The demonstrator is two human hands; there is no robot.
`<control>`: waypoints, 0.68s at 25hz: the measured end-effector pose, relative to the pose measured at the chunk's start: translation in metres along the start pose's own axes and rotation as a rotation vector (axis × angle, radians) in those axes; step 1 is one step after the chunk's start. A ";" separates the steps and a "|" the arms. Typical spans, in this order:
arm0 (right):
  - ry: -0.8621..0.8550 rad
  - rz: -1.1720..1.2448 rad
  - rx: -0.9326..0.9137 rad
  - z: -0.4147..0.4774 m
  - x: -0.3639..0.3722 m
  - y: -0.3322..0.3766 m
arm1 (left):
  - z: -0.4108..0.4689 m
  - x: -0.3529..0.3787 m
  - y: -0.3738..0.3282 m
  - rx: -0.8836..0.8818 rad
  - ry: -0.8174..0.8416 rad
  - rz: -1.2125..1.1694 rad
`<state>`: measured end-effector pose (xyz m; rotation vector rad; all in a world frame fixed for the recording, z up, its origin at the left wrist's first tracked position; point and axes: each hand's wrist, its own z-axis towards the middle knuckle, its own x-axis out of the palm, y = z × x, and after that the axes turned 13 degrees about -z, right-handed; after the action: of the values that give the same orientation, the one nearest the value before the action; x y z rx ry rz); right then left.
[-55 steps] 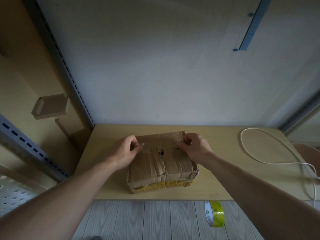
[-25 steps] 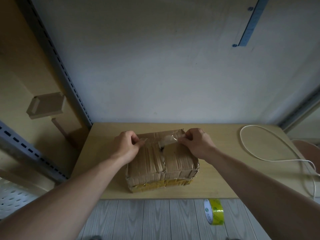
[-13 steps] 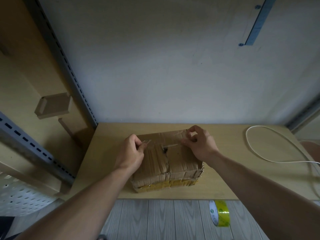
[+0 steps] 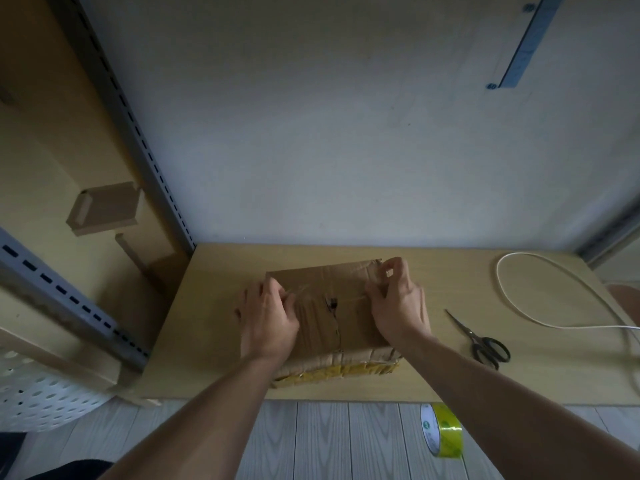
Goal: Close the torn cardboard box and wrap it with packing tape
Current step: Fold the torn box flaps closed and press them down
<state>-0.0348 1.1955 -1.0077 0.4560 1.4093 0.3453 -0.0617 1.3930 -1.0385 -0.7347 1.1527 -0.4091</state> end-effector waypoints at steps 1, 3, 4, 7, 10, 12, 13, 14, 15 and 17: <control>-0.027 -0.010 0.000 -0.001 0.003 0.000 | 0.001 0.001 0.001 -0.038 -0.002 -0.004; -0.073 -0.032 -0.005 -0.002 0.008 -0.003 | 0.001 0.002 0.004 -0.039 0.018 0.010; -0.097 -0.047 -0.016 -0.004 0.011 -0.005 | 0.001 0.001 0.005 -0.002 0.022 0.041; -0.146 -0.061 -0.044 -0.010 0.017 -0.011 | -0.005 0.001 0.006 0.103 0.015 0.118; -0.164 -0.065 -0.092 -0.013 0.017 -0.014 | -0.009 0.001 0.004 0.140 0.024 0.106; -0.169 -0.057 -0.085 -0.011 0.018 -0.013 | -0.009 -0.002 0.002 0.145 0.043 0.097; -0.173 -0.050 -0.073 -0.012 0.020 -0.013 | -0.009 -0.002 0.000 0.107 0.085 0.104; -0.178 -0.046 -0.057 -0.012 0.021 -0.013 | -0.009 -0.002 -0.003 0.061 0.127 0.111; -0.185 -0.041 -0.043 -0.011 0.021 -0.013 | -0.008 -0.001 -0.006 0.027 0.141 0.107; -0.184 -0.018 -0.026 -0.010 0.021 -0.014 | -0.006 0.002 -0.006 -0.021 0.140 0.038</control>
<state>-0.0424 1.1945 -1.0343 0.4424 1.2275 0.2993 -0.0664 1.3853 -1.0373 -0.7094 1.3023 -0.4222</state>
